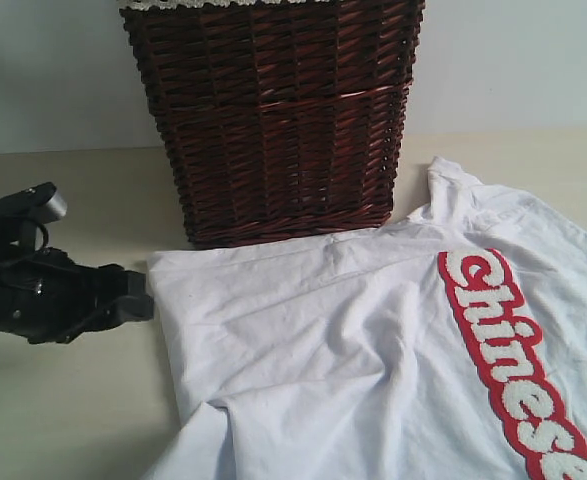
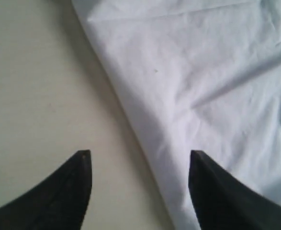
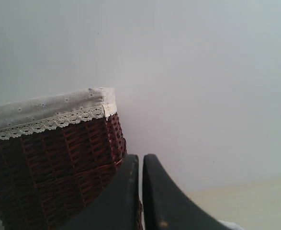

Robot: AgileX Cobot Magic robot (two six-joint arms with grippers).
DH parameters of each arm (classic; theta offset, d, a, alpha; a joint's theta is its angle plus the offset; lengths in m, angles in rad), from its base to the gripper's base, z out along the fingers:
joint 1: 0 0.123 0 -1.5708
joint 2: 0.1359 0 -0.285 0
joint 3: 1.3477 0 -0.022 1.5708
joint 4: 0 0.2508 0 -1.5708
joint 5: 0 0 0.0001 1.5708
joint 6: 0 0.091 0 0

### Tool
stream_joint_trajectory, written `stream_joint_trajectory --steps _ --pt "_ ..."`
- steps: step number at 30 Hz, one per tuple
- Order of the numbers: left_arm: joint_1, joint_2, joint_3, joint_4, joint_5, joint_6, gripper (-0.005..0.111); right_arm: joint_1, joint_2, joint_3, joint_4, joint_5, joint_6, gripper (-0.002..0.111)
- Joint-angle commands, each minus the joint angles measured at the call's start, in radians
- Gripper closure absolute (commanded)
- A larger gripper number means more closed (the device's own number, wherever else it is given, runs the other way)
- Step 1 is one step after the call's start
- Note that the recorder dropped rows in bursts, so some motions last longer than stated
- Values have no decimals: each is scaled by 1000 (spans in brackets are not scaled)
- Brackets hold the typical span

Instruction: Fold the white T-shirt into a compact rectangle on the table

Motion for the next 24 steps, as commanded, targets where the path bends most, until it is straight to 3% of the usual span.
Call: stream_joint_trajectory --steps 1,5,13,20,24 --pt "-4 86 -75 -137 76 26 55 -7 -6 9 -7 -7 -3 104" --pt "-33 159 -130 -144 67 97 65 -7 -6 9 -7 -7 -3 104" --pt "-130 199 -173 -129 4 185 65 -7 -6 9 -7 -7 -3 104" --pt "-135 175 -173 -134 -198 181 65 -7 -6 9 -7 -7 -3 104" --pt "-135 175 -173 -134 -196 181 65 -7 -6 9 -7 -7 -3 104"
